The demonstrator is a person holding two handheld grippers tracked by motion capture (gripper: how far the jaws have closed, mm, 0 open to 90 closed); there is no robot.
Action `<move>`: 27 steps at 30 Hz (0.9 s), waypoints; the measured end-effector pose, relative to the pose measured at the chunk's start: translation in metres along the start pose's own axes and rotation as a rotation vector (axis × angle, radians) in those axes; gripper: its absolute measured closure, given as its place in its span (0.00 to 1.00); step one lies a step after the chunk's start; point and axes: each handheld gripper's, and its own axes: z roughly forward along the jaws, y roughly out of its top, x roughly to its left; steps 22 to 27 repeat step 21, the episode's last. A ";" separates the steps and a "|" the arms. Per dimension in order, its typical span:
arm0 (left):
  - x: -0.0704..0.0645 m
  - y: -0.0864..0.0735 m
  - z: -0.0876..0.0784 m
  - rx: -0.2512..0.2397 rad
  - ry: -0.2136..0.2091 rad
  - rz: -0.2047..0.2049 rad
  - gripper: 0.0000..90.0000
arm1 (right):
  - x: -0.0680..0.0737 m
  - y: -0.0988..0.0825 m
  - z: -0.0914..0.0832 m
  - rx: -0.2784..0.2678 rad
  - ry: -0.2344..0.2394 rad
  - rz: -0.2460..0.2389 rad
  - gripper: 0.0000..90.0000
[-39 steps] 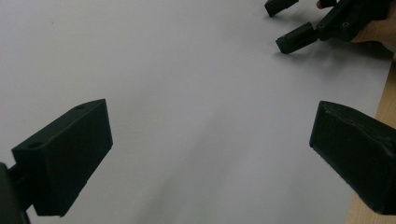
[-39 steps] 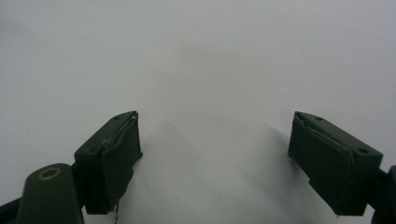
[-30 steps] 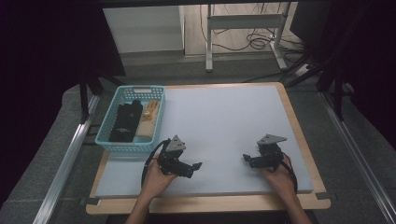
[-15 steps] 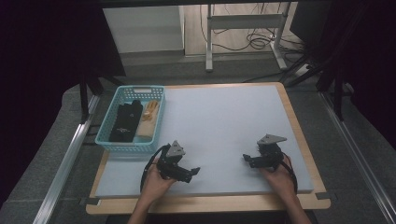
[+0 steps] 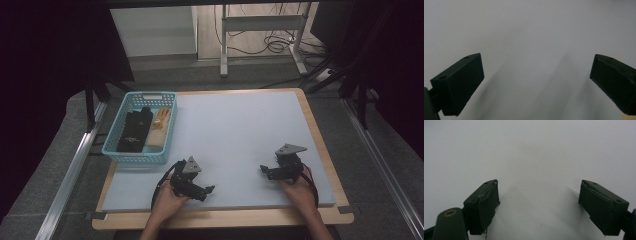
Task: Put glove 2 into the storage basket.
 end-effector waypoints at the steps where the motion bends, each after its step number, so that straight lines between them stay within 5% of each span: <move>1: 0.000 0.000 0.001 0.006 0.000 0.001 0.00 | 0.000 0.000 0.000 0.000 0.000 0.000 0.18; 7: -0.004 -0.004 0.010 0.054 0.021 0.014 0.00 | 0.000 0.000 0.000 0.000 0.000 0.001 0.18; 27: -0.004 -0.005 0.011 0.049 0.022 0.013 0.00 | 0.000 0.000 0.000 0.001 0.001 0.001 0.18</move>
